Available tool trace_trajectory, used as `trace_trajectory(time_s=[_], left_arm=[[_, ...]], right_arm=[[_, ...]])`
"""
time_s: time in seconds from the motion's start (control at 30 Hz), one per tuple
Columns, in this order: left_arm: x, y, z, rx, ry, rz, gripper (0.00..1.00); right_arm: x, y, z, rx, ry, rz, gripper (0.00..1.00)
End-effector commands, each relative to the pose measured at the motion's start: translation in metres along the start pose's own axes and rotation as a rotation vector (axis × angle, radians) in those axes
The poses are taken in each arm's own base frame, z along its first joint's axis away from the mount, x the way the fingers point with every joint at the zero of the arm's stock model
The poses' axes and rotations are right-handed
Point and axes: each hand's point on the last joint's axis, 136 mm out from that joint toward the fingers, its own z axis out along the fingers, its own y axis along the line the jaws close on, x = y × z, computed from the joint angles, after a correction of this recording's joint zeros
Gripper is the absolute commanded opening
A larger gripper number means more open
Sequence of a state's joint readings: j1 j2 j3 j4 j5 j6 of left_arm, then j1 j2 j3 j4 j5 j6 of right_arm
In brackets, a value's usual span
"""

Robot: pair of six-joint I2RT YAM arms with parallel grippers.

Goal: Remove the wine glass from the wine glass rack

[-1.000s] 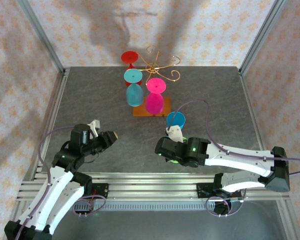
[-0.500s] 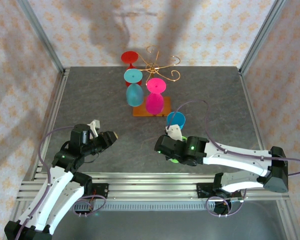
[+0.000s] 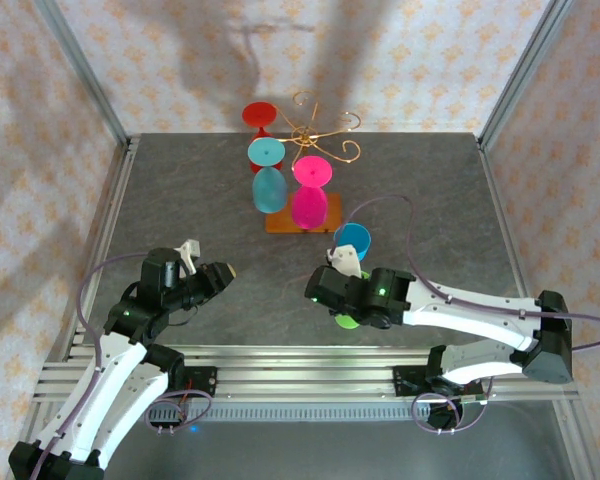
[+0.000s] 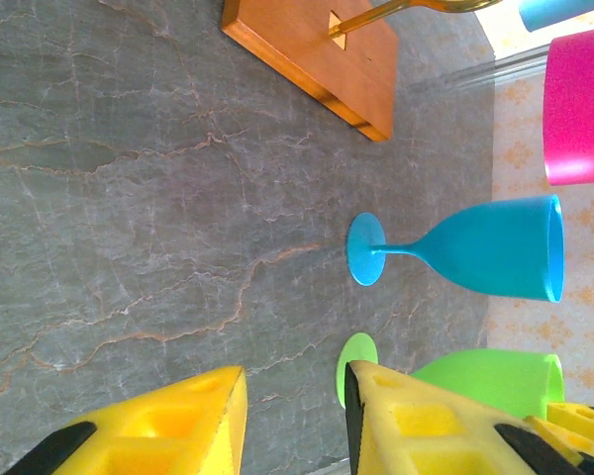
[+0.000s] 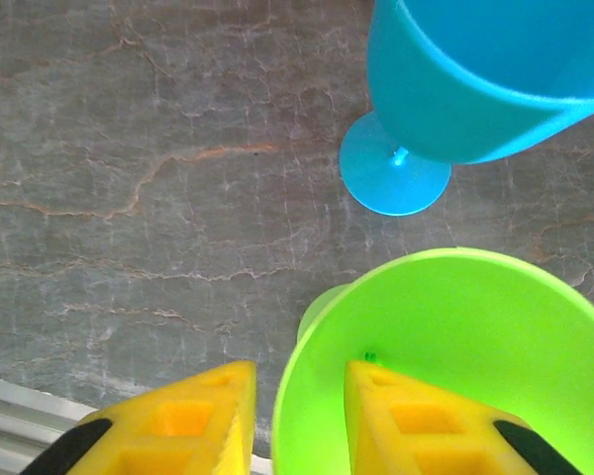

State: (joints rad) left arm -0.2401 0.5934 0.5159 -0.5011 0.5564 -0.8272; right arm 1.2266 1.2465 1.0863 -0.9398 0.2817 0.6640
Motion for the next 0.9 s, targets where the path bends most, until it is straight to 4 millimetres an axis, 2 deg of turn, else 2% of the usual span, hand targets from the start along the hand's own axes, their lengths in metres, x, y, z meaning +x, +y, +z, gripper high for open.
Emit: trace_trajectory(time_s=[0.0,0.17,0.47,0.63,0.77,0.87], left_arm=[[-0.010,-0.009,-0.004,0.018,-0.041,0.044,0.32],[-0.010,-0.010,-0.005,0.020,-0.043,0.048,0.32],[-0.017,-0.014,-0.017,-0.022,-0.065,0.100,0.32],[-0.031,-0.035,-0.026,-0.009,-0.086,0.129,0.32],[-0.049,-0.057,-0.031,0.000,-0.108,0.156,0.33],[-0.064,-0.082,-0.034,0.039,-0.126,0.177,0.32]], right_arm=[[-0.013,-0.009,-0.010,0.043,-0.040,-0.016,0.30],[-0.025,-0.012,-0.022,0.053,-0.066,-0.026,0.32],[-0.054,-0.023,-0.057,0.014,-0.127,0.003,0.34],[-0.093,-0.038,-0.107,-0.128,-0.241,0.130,0.38],[-0.129,-0.049,-0.142,-0.273,-0.294,0.254,0.41],[-0.155,-0.052,-0.158,-0.373,-0.334,0.328,0.44]])
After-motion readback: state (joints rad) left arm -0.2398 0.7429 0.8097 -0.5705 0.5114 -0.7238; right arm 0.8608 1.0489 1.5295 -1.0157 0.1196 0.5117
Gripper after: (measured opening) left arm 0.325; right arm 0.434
